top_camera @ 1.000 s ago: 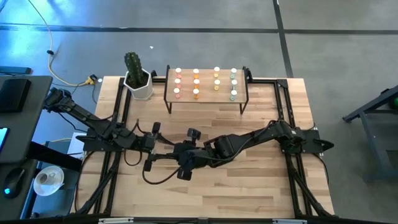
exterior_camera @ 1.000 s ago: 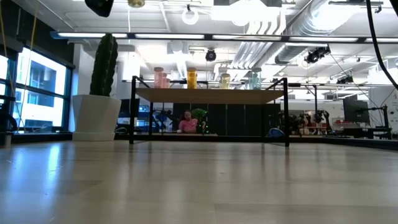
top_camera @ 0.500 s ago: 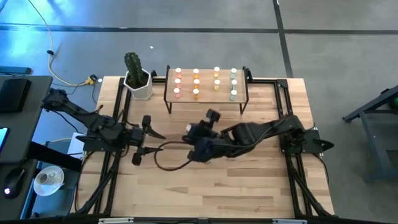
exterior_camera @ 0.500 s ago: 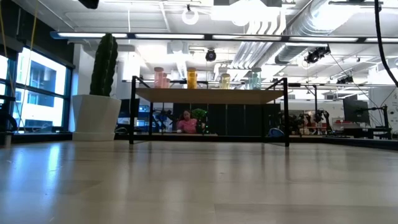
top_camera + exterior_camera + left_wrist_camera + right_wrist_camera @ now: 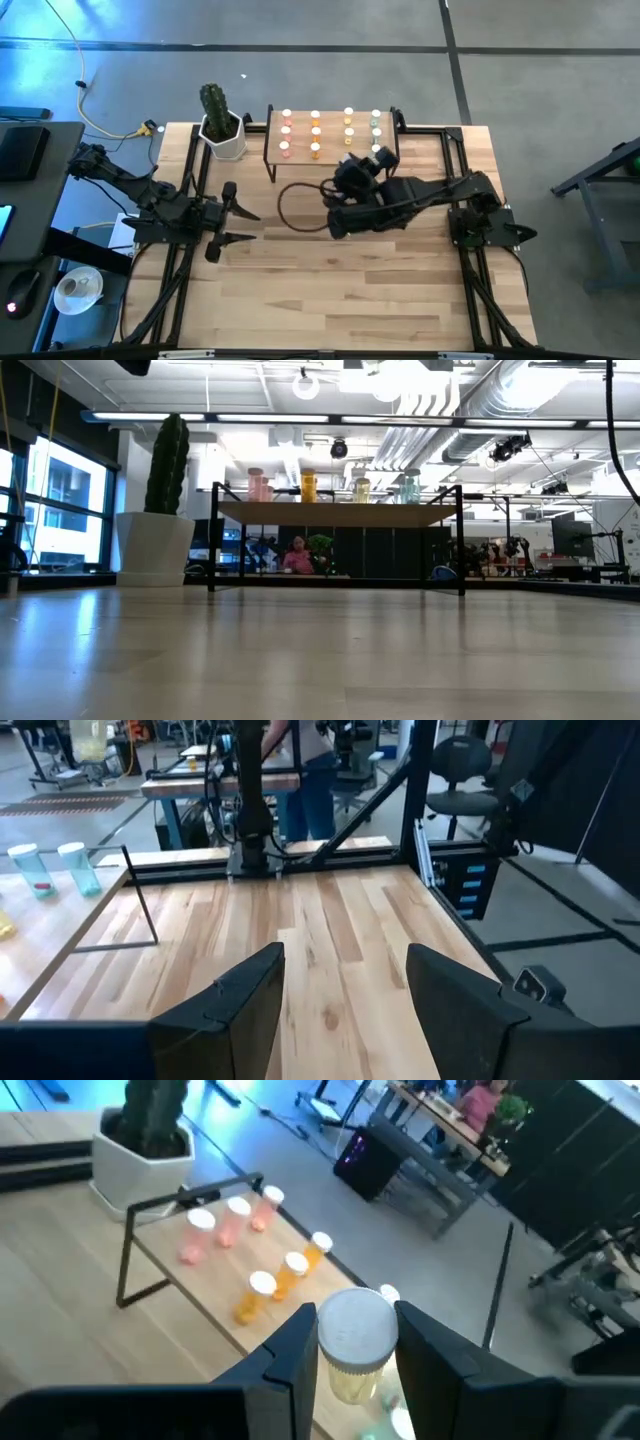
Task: Pick and place medicine bottles onto shelf by color
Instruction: Put the yellow pill bottle aligned with other yellow pill bottles on the shelf
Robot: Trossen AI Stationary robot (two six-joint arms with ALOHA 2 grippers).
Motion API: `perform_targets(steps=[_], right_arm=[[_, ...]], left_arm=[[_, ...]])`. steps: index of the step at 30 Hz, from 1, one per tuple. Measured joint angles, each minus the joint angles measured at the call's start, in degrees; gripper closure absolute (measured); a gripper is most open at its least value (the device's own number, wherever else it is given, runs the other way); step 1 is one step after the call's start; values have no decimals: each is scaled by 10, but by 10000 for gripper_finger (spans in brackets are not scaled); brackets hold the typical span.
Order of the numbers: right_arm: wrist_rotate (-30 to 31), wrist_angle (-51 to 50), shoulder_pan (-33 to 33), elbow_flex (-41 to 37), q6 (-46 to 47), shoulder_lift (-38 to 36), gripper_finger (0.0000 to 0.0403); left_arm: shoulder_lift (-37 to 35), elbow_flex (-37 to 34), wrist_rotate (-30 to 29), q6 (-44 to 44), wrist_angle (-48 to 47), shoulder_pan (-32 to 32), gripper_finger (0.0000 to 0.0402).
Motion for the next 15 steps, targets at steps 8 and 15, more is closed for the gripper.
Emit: perform_targets(steps=[8, 15], right_arm=[[-32, 5, -84, -126, 98, -23, 304], [-52, 37, -115, -204, 122, -42, 304]], left_arm=[[0, 0, -1, 0, -19, 0, 202], [0, 0, -32, 24, -33, 0, 201]])
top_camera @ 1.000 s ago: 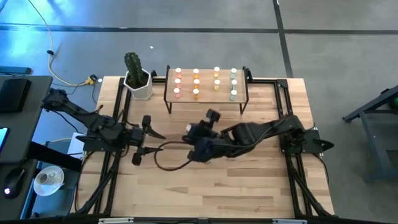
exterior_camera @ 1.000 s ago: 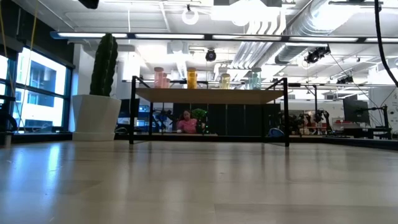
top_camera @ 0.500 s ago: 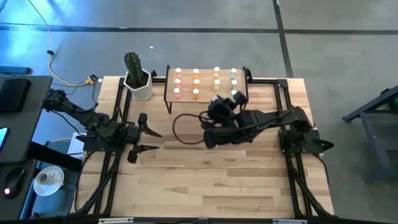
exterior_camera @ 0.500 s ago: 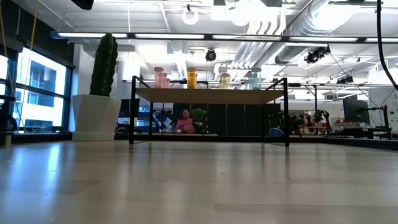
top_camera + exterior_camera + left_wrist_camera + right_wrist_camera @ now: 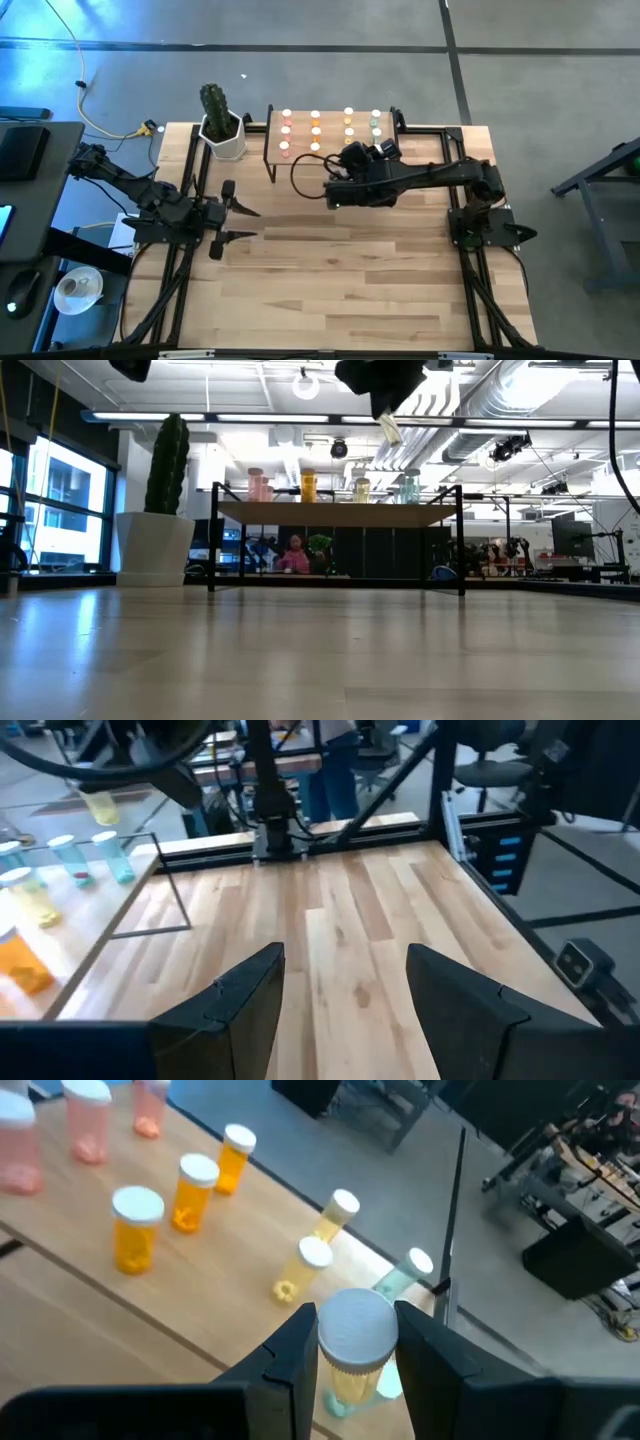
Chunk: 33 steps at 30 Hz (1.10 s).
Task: Pick and place medicine bottles onto shelf by color
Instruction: Put the yellow pill bottle aligned with other yellow pill bottles on the shelf
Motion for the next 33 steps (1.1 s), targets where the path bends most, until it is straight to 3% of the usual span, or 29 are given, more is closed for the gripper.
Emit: perform_targets(steps=[7, 14, 21, 26, 33], right_arm=[[-34, 24, 18, -42, 8, -25, 304], [-40, 48, 110, -131, 110, -59, 304], [-41, 185, 176, -261, 147, -125, 304], [-50, 368, 170, -363, 66, -180, 304], [-76, 669, 103, -481, -160, -234, 304]], left_arm=[[0, 0, -3, 6, 2, 0, 201], [0, 0, -2, 6, 2, 0, 202], [0, 0, -2, -9, -3, 0, 202], [0, 0, -2, -13, -4, 0, 202], [0, 0, -2, -13, -5, 0, 201]])
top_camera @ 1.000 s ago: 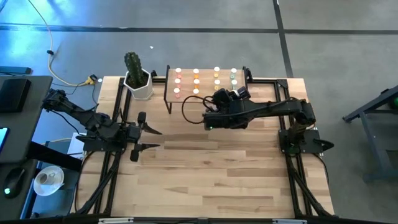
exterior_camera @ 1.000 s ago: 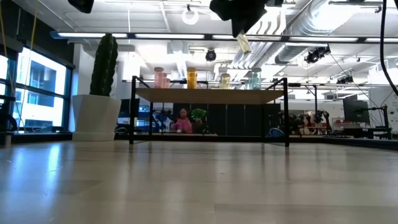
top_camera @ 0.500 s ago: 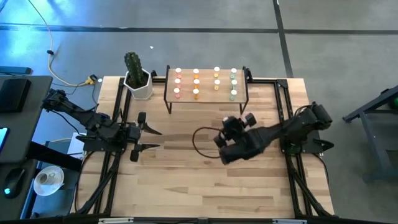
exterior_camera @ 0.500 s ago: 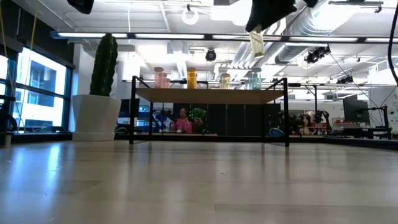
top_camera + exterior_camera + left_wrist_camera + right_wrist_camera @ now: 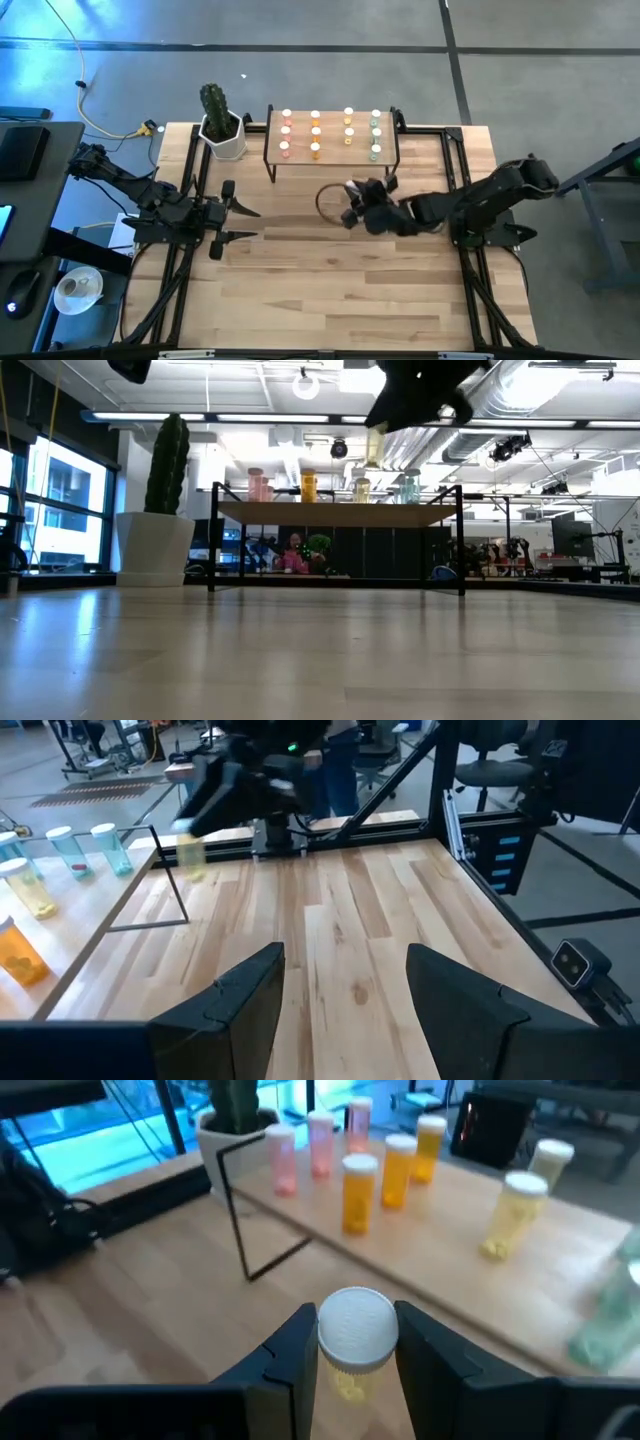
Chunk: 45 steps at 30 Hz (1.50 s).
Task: Pick and place medicine bottles onto shelf by color
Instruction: Put the yellow pill bottle aligned with other yellow pill bottles on the shelf
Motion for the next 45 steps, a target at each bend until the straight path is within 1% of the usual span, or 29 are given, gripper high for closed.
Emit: perform_targets(steps=[3, 6, 10, 14, 20, 24, 31, 34, 37, 45], right_arm=[[-28, 104, -39, -37, -81, -10, 304], [-76, 165, -84, -49, -140, -12, 304], [-124, 176, -137, -23, -199, -12, 304], [-133, 158, -166, 5, -245, -12, 304], [-136, 142, -195, 11, -244, -12, 304], [-165, 134, -214, 12, -245, -12, 304], [-172, 8, -232, 67, -211, -12, 304], [-176, 5, -231, 63, -199, -10, 304], [-179, -9, -231, 58, -184, 6, 304], [-189, -4, -232, 58, -180, 40, 304]], left_arm=[[0, 0, -1, 22, -1, 0, 202], [0, 0, -1, 48, -2, 0, 201], [0, 0, -14, 70, -1, 0, 202], [0, 0, -31, 69, -7, 0, 202], [0, 0, -32, 53, -25, 0, 202], [0, 0, -32, 35, -25, 0, 202], [0, 0, -32, 34, -25, 0, 202], [0, 0, -32, 34, -25, 0, 202], [0, 0, -32, 34, -25, 0, 202], [0, 0, -42, 34, -25, 0, 202]])
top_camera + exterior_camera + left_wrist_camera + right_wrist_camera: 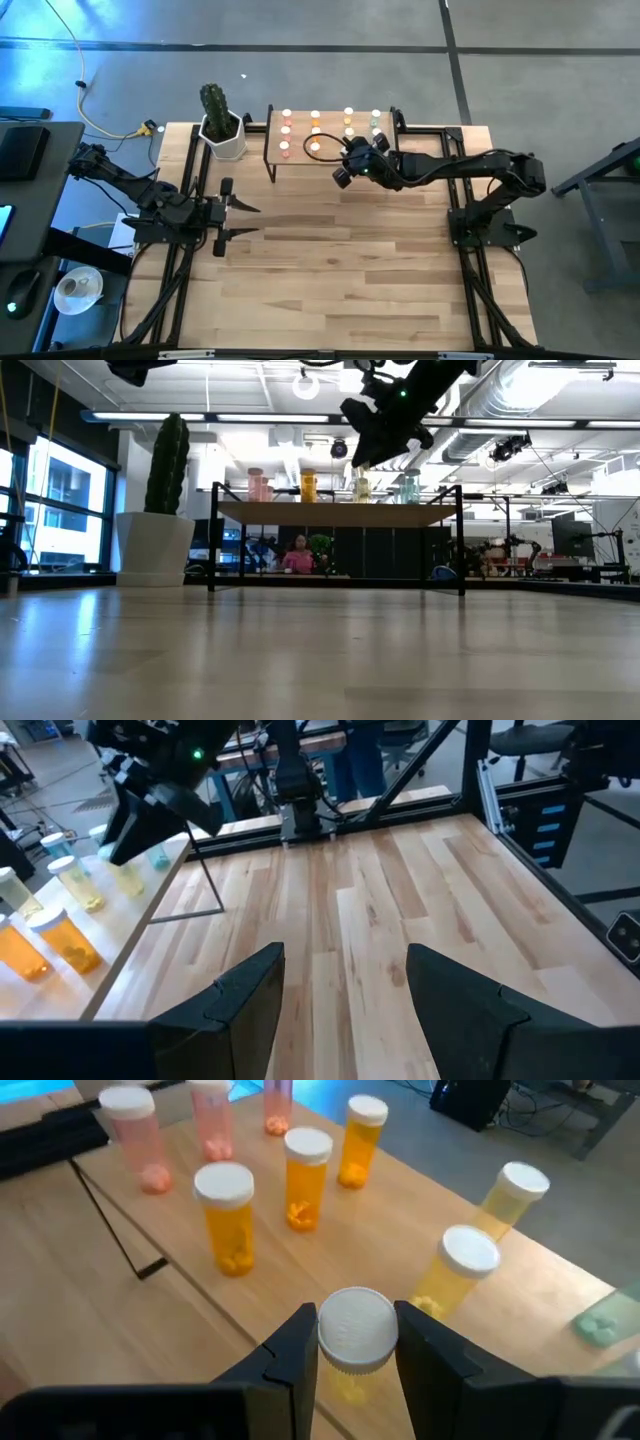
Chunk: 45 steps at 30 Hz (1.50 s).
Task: Pick and place medicine bottles onto shelf by color
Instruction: Put the yellow pill bottle aligned with other yellow pill bottles on the shelf
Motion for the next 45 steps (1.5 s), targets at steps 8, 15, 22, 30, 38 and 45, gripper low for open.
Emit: perform_targets(steps=[8, 15, 22, 30, 38, 45], right_arm=[[2, 0, -3, 0, 0, 5, 304], [-9, -9, -11, 0, 13, 9, 304], [-8, -11, -11, 0, 13, 9, 303], [-13, -18, -11, 0, 24, 9, 261], [0, -15, -11, 0, 23, 9, 241], [2, 0, -11, 0, 10, 6, 240]], left_arm=[[0, 0, 0, 0, -2, 0, 202], [0, 0, 0, -1, -2, 0, 202], [0, 0, -1, 0, -4, 0, 202], [0, 0, -1, 0, -4, 0, 202], [0, 0, -1, 0, -4, 0, 202], [0, 0, -1, 0, -4, 0, 202]])
